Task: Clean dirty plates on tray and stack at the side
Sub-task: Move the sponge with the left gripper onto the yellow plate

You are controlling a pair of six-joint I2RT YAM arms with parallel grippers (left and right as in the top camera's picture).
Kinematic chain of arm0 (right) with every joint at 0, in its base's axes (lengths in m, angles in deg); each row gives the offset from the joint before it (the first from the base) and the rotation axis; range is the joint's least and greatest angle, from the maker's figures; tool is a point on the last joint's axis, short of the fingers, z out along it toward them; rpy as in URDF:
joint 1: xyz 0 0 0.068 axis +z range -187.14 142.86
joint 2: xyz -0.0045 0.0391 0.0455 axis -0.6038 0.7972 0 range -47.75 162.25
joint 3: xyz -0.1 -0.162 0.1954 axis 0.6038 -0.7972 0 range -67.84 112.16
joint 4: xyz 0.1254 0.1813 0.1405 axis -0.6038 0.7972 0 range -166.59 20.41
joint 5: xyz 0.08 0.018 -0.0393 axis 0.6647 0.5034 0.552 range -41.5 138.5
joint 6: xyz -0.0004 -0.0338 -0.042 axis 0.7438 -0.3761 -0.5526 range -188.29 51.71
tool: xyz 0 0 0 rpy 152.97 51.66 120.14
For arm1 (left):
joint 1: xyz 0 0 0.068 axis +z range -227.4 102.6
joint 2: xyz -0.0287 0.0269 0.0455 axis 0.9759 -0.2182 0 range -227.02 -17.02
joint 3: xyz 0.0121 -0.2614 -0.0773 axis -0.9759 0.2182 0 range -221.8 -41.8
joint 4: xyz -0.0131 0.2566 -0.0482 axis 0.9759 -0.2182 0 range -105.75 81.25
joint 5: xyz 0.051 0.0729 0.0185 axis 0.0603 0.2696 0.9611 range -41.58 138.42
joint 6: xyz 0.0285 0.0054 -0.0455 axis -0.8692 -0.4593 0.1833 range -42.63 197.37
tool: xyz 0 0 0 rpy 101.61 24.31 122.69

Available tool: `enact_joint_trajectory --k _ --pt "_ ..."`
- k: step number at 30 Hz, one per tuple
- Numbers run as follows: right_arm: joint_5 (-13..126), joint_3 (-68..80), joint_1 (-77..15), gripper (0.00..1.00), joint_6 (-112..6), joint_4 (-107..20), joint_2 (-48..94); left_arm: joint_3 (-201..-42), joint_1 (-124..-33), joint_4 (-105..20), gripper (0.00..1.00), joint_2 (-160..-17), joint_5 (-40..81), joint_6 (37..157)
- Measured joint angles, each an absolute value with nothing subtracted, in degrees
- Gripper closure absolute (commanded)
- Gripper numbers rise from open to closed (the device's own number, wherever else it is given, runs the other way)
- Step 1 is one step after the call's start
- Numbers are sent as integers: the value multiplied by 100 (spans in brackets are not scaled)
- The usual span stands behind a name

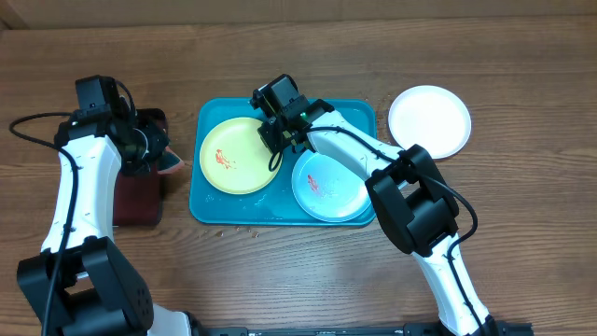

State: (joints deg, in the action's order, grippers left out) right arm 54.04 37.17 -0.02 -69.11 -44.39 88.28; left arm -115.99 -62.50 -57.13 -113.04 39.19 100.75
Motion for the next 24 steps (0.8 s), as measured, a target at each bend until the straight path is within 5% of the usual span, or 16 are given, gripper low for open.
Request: enact_joint_trajectory --k 11,14,19,24 --pt "5609 4027 -2 96 -5597 -3276 8810 -11599 -7028 -5496 96 -11304 3779 9922" --pt "5677 4084 -2 80 -5178 -2950 8808 -11599 -7317 -5337 96 -11304 3759 9920" --pt "5725 4090 3 75 -4894 -2749 8784 -11599 -7734 -5131 96 -11385 3744 9878" --pt "5729 4090 3 93 -4793 -2633 8782 -11599 -7981 -5068 96 -11685 3741 9837"
